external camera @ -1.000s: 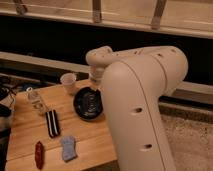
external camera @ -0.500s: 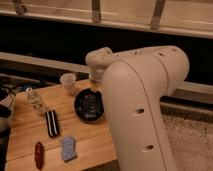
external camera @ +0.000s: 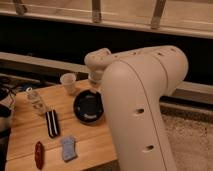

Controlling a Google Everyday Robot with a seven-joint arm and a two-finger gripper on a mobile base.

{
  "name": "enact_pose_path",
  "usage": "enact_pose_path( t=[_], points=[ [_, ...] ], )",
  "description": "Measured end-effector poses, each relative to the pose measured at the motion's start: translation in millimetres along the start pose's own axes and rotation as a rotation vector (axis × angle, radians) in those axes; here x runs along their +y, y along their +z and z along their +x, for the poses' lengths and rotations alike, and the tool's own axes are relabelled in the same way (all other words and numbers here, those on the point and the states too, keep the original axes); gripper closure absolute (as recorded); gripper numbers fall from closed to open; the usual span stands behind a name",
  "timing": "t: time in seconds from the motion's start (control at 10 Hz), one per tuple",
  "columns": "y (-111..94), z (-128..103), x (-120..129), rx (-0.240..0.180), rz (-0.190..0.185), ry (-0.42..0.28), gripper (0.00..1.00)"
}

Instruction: Drag the ceramic bowl in a circle

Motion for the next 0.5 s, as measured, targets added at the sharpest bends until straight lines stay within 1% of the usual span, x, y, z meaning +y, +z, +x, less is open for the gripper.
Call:
enact_pose_path(
  t=[0.1,0.2,0.3,0.4,0.5],
  points=[
    [2.1,-5.8,-2.3,0.000,0.002,-0.006,0.65],
    [4.9,-14.6,-3.9,-0.001,0.002,-0.011,0.64],
    [7.1,-23.3,-4.1,-0.001,0.001,-0.018,0.60],
    [7.8,-26.1,-1.3,0.003,-0.002,-0.023,0.50],
    [7.6,-23.0,2.7,0.008,-0.004,-0.027,0.42]
  ],
)
